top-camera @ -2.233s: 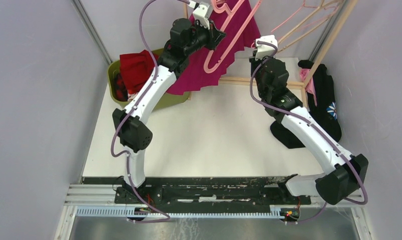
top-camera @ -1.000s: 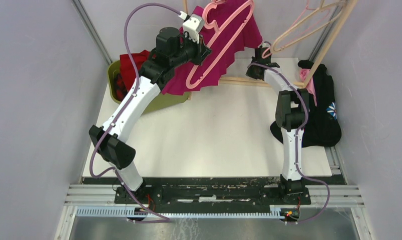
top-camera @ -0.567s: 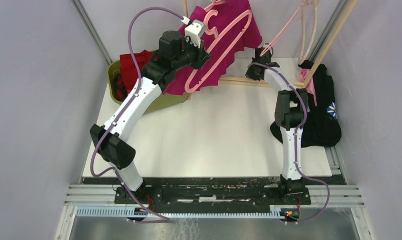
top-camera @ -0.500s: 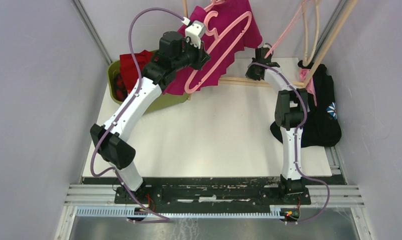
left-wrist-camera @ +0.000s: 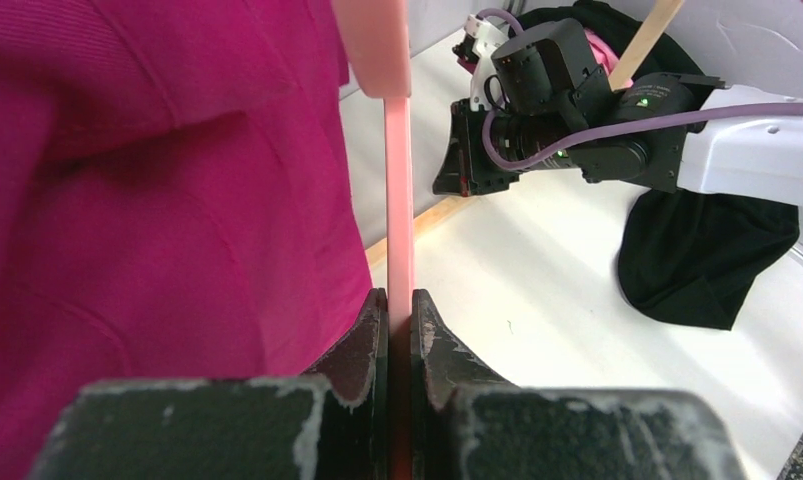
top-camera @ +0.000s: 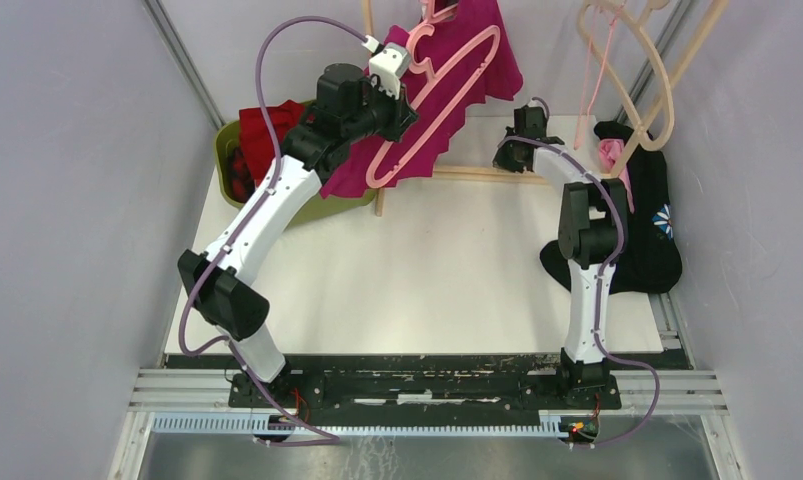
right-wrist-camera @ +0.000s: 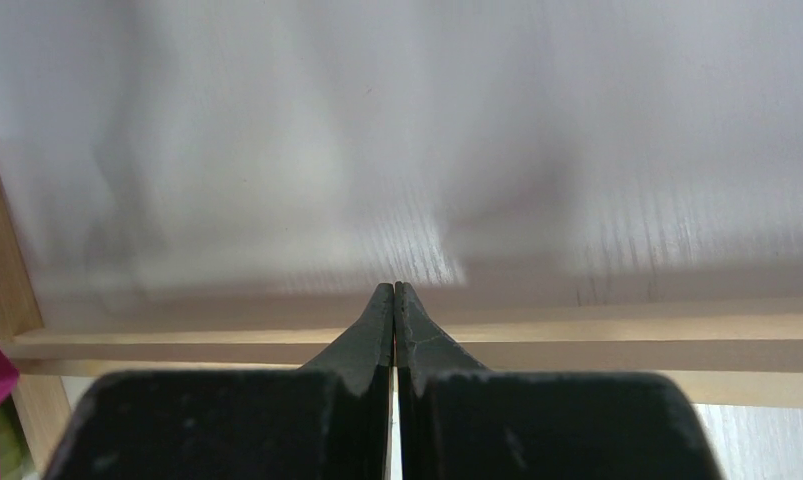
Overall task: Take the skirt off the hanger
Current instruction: Place the hanger at the clothesline.
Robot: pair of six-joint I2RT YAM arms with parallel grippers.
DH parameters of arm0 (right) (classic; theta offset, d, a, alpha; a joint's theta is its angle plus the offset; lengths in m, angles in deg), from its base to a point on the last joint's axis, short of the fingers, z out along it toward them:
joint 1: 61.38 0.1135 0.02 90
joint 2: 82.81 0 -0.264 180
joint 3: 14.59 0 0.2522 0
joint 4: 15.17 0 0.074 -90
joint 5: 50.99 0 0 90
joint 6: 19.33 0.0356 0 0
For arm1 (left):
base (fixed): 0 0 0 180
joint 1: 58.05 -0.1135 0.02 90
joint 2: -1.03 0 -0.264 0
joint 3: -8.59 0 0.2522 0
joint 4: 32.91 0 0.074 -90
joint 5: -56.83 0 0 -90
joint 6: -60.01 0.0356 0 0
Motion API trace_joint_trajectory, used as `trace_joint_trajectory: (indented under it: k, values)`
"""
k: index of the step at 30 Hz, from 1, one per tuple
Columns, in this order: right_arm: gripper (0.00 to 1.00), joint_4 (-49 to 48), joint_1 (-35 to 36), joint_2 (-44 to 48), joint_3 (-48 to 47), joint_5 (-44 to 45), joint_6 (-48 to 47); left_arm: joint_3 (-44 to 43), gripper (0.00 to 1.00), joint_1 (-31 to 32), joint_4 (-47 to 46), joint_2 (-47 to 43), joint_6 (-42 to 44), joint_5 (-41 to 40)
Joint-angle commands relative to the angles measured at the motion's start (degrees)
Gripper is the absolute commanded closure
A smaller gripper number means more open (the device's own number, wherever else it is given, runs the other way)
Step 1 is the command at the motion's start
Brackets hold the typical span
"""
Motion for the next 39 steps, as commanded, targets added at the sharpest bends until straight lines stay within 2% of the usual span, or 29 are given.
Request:
trace_joint_trajectory:
  k: [1,10,18,28,39]
  values:
    - [0.99,5.64,-0.09,2.58,3.79,-0.81,-1.91,-0.88,0.97,-0.06,-2.30,-3.86,1.28,-0.86]
    - [0.99,4.84,0.39,7.38,8.81,-1.55,-1.87,-6.74,0.97,0.78,-2.05,-2.03,-0.78,-0.63]
    - [0.99,1.81,1.01,13.38,15.46,-0.58,-2.66,-10.65,0.97,5.86,-1.45,-1.05,-0.89,-1.25]
    - [0.99,0.65,1.17,18.68,11.01,3.68,-9.00,-14.36,0.97,9.33,-1.38,3.06,-0.89,-6.73]
    - [0.99,-0.28,1.17,23.86,6.84,2.36,-13.55,-26.70,0.97,9.20,-1.27,14.93,-2.27,-11.79]
